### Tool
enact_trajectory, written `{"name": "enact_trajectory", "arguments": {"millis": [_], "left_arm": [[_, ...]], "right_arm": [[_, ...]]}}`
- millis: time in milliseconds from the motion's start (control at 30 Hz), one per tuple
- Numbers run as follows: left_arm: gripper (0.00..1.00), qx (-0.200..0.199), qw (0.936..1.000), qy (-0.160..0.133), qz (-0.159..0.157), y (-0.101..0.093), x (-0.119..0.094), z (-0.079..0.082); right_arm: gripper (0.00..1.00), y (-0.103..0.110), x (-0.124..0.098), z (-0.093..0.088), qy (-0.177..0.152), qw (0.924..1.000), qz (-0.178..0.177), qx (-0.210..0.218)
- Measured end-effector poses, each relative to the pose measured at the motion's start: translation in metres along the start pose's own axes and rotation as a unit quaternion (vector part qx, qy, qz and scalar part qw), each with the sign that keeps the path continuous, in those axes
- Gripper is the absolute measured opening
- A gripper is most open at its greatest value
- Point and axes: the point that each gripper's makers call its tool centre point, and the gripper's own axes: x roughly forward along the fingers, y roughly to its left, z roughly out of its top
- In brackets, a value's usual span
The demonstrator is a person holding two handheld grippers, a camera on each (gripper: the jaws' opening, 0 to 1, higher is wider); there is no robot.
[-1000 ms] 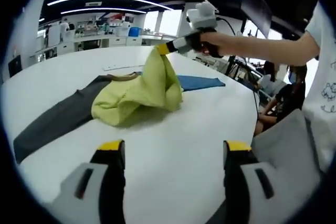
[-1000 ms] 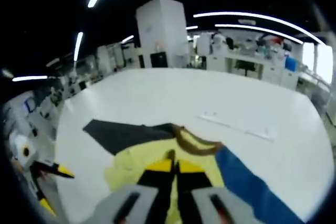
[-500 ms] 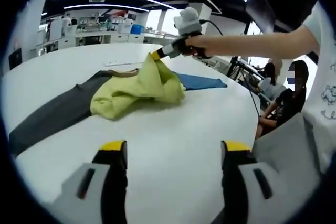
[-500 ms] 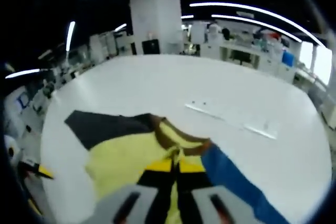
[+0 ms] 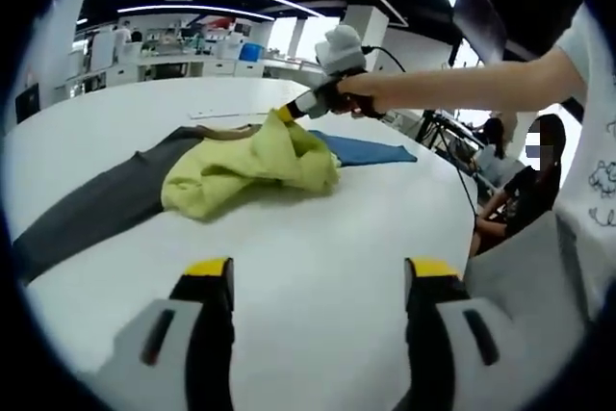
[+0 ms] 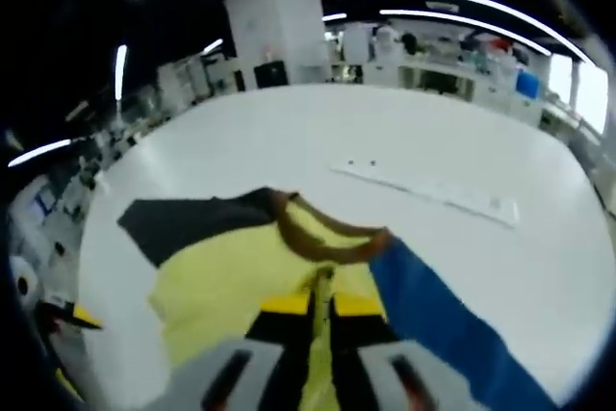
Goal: Fold the garment on the visible template until the final outline fits inside the template.
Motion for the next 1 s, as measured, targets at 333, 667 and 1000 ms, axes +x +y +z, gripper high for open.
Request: {"name": "enact_trajectory", "arguments": {"millis": [333, 667, 1000], "left_arm": [[0.69, 0.005, 1.0000, 0.003, -0.004, -0.001, 0.001, 0.000], [0.69, 0.013, 0.9999, 0.005, -0.009, -0.001, 0.002, 0.005], [0.69, 0.024, 0.9995, 0.007, -0.017, 0.001, 0.006, 0.011]], "right_arm": [[0.43, -0.003, -0.010, 0.000, -0.023, 0.9995, 0.014, 0.017], [0.80, 0.001, -0.025, -0.010, -0.041, 0.9987, 0.026, 0.016], [0.99, 0.018, -0.047, -0.027, -0.057, 0.9974, 0.044, 0.003]]}}
